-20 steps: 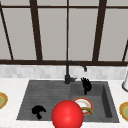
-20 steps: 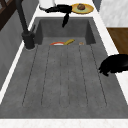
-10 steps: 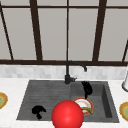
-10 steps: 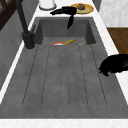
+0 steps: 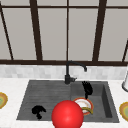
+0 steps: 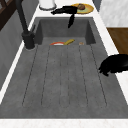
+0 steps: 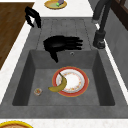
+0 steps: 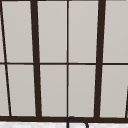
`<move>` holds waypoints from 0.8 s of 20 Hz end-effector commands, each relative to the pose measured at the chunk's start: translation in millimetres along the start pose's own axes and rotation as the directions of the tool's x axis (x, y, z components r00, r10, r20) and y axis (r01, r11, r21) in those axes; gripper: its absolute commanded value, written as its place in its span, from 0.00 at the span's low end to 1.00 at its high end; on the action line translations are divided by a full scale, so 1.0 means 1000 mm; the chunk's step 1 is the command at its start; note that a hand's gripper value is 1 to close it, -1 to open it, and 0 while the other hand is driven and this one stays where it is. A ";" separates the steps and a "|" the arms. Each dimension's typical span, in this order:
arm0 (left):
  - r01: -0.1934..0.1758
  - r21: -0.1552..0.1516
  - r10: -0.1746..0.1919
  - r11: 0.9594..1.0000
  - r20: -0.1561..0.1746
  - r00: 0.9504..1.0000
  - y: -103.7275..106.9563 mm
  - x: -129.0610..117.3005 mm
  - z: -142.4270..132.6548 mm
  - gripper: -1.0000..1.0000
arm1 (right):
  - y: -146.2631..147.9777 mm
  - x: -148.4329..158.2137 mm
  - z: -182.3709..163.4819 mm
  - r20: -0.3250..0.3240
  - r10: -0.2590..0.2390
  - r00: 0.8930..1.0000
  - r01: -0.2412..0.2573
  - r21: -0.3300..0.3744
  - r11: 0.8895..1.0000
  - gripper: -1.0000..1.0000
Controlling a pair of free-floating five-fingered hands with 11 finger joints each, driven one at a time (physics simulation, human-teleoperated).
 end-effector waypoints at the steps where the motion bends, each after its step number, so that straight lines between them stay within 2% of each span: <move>1: 0.000 0.000 0.000 1.000 0.000 1.000 0.000 0.000 0.000 0.50 | -0.020 -0.008 0.014 -0.012 -0.039 0.999 0.039 0.033 0.999 0.00; 4: 0.000 0.000 0.000 1.000 0.000 1.000 0.000 0.000 0.000 0.50 | -0.025 -0.012 0.025 -0.054 -0.068 0.996 0.073 0.096 0.993 0.00; 7: 0.000 0.000 0.000 1.000 0.000 1.000 0.000 0.000 0.000 0.50 | -0.028 -0.018 0.021 -0.066 -0.049 0.997 0.059 0.154 0.986 0.00; 9: 0.000 0.000 0.000 1.000 0.000 1.000 0.000 0.000 0.000 0.50 | -0.030 -0.022 0.022 -0.081 -0.055 0.995 0.069 0.187 0.980 0.00; 13: 0.000 0.000 0.000 1.000 0.000 1.000 0.000 0.000 0.000 0.50 | -0.034 -0.029 0.030 -0.119 -0.059 0.991 0.088 0.259 0.962 0.00; 16: 0.000 0.000 0.000 1.000 0.000 1.000 0.000 0.000 0.000 0.50 | -0.037 -0.036 0.035 -0.145 -0.056 0.988 0.100 0.319 0.942 0.00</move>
